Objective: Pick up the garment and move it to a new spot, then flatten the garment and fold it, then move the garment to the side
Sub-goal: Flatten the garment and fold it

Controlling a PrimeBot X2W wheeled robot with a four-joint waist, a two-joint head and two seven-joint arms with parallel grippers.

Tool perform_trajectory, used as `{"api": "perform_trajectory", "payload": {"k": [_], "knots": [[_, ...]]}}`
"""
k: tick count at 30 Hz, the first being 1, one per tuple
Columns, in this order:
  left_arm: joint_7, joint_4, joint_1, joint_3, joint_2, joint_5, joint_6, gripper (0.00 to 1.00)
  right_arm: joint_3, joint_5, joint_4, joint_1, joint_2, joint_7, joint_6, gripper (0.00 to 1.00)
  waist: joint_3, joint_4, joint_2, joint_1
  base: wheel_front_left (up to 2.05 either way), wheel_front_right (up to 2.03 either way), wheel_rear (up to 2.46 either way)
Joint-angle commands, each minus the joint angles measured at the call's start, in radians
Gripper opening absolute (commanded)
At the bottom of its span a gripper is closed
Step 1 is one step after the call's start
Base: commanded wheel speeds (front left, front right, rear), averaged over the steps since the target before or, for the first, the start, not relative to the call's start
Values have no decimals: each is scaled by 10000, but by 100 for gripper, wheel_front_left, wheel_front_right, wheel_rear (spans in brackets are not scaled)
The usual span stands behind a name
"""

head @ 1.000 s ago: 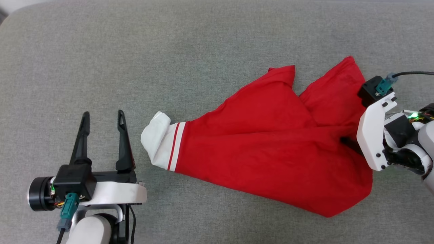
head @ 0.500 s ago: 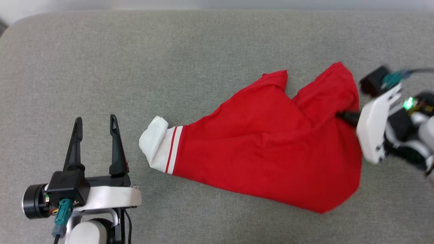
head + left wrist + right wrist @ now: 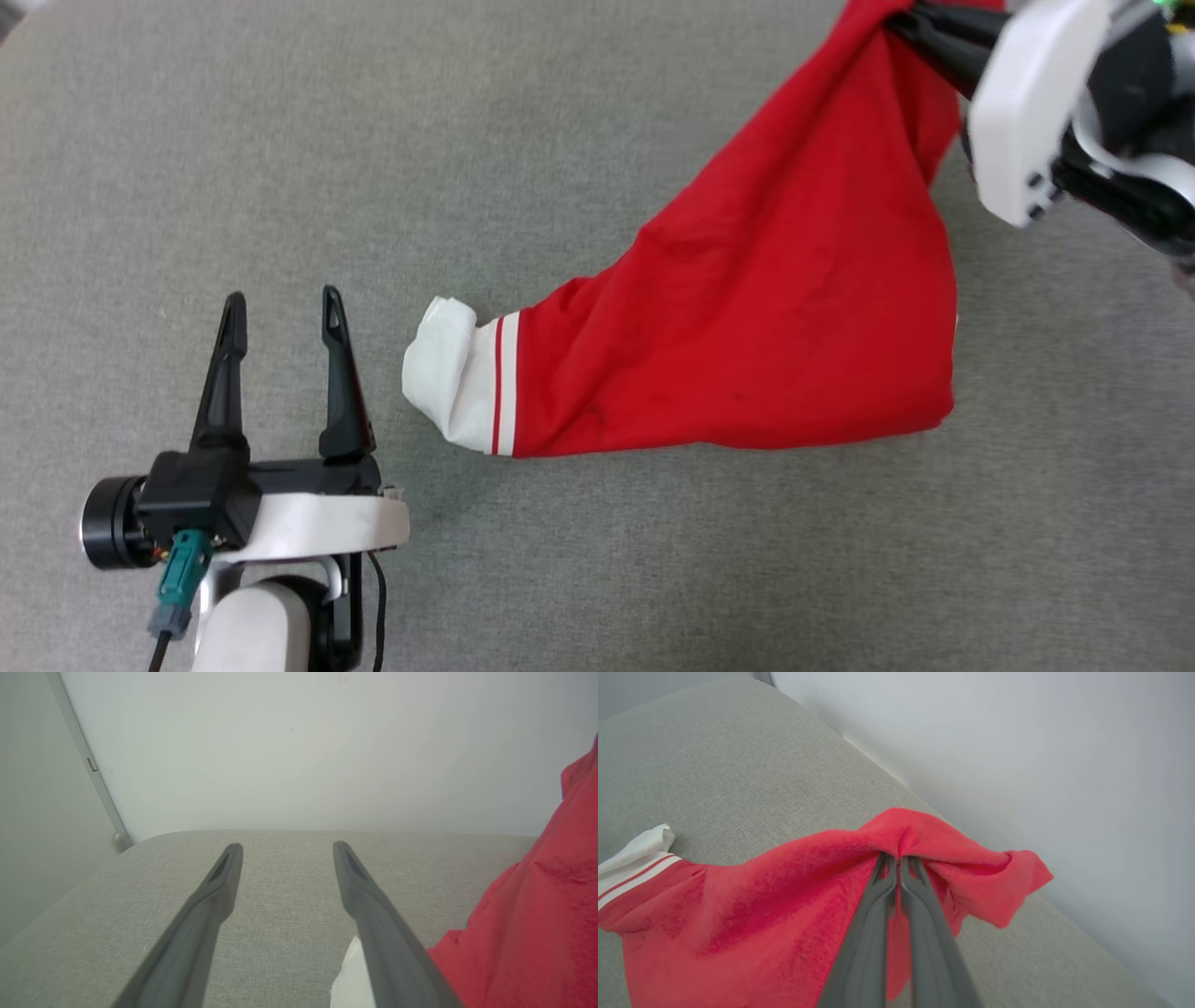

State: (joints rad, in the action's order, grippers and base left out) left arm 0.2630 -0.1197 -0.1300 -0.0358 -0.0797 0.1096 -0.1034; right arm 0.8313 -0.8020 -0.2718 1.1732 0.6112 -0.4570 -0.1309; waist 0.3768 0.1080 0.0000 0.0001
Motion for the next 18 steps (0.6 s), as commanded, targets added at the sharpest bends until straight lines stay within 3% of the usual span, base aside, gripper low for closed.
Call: {"api": "perform_trajectory", "payload": {"k": [1,10,14,18], "knots": [[25,13,-210,27,70,-21,85,100,124,181,-397,318,-340,97,3,0,450,292,0,-1,0,0,0],[25,152,-874,38,264,-6,329,100,2433,328,-2810,760,-2056,286,3,0,1485,756,0,-1,0,0,0],[25,222,-1015,73,282,2,334,100,3603,-177,-3529,457,-2359,15,-14,0,1608,776,0,-1,0,0,0],[25,329,-1030,156,296,-56,330,100,3954,-532,-3766,839,-2286,557,-10,0,1502,656,0,-1,0,0,0]]}}
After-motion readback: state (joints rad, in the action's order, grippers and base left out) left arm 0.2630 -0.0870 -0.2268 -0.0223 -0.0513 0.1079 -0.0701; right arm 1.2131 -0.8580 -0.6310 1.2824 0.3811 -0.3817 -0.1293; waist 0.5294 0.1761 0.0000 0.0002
